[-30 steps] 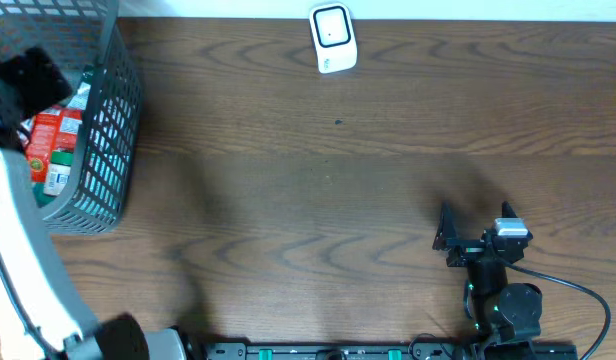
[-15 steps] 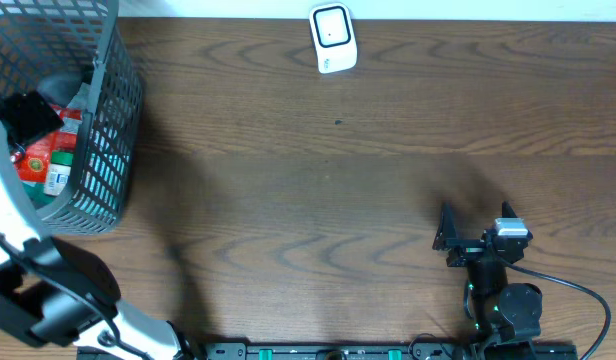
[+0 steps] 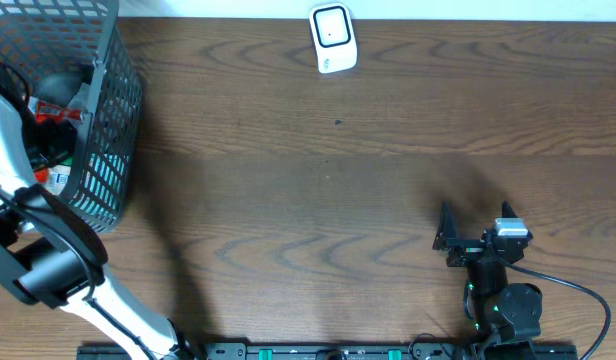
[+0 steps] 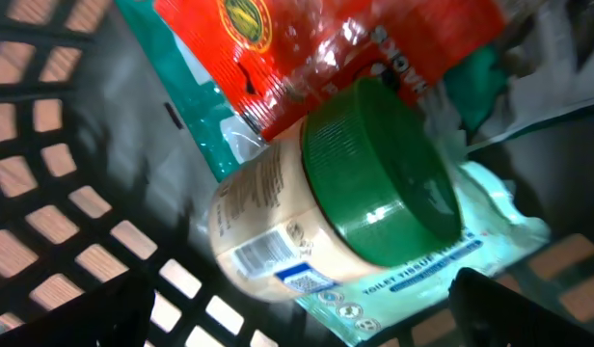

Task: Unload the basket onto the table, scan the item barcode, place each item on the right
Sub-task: 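Reach the left gripper into the grey basket toward the items, then grasp the green-capped jar in the basket with the left gripper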

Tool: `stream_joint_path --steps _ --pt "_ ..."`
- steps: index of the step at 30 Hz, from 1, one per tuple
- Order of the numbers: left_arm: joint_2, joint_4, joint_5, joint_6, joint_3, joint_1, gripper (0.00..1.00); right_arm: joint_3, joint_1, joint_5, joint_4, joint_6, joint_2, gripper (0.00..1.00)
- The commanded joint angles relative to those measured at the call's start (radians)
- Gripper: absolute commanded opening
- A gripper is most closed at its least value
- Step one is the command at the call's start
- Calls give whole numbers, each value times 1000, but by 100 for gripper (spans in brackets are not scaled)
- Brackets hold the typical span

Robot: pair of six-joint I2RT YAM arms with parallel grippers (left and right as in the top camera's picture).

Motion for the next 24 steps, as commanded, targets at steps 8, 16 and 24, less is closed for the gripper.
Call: stream_joint_path --steps 8,16,24 --pt "41 3 -12 13 -37 5 98 -1 -12 12 -3 -4 -5 99" --pt "41 63 -9 13 -74 5 98 -1 -12 12 -3 -4 -5 99" --pt "41 136 -8 13 -114 5 98 -1 -12 12 -3 -4 -5 99"
